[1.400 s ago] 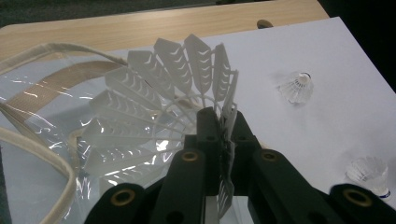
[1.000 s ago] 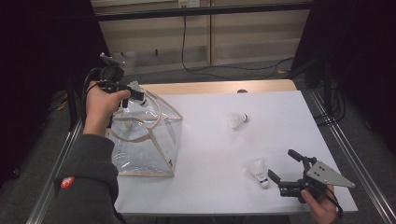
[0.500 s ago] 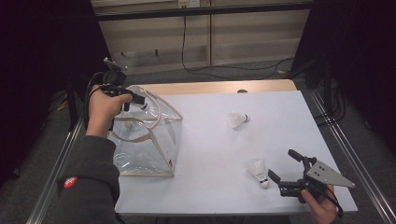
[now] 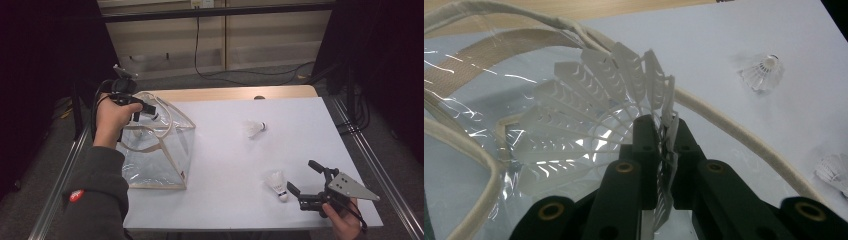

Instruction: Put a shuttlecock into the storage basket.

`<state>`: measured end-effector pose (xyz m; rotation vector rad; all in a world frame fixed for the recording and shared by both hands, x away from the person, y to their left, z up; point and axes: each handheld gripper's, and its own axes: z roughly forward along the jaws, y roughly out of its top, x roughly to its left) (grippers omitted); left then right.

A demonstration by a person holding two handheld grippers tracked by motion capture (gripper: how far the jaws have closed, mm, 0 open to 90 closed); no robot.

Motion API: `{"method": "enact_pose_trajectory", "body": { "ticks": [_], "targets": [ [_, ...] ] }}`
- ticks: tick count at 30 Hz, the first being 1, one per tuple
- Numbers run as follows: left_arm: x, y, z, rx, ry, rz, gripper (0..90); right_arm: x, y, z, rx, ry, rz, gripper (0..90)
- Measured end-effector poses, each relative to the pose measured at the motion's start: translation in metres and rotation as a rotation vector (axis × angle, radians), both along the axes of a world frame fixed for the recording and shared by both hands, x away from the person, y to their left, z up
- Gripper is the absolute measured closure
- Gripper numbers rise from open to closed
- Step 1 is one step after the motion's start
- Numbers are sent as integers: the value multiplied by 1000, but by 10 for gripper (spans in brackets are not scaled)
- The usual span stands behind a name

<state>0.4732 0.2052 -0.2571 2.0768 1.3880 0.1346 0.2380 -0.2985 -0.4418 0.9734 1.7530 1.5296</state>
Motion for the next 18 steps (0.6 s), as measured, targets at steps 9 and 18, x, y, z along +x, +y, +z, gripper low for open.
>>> {"method": "enact_pose_trajectory", "body": {
  "ticks": [9, 18],
  "targets": [
    [1, -1, -2, 9, -2, 11, 830, 0, 0, 0, 1, -1, 1, 5],
    [3, 0, -4, 20, -5, 20, 759, 0, 0, 0, 5, -1, 0, 5]
  ]
}}
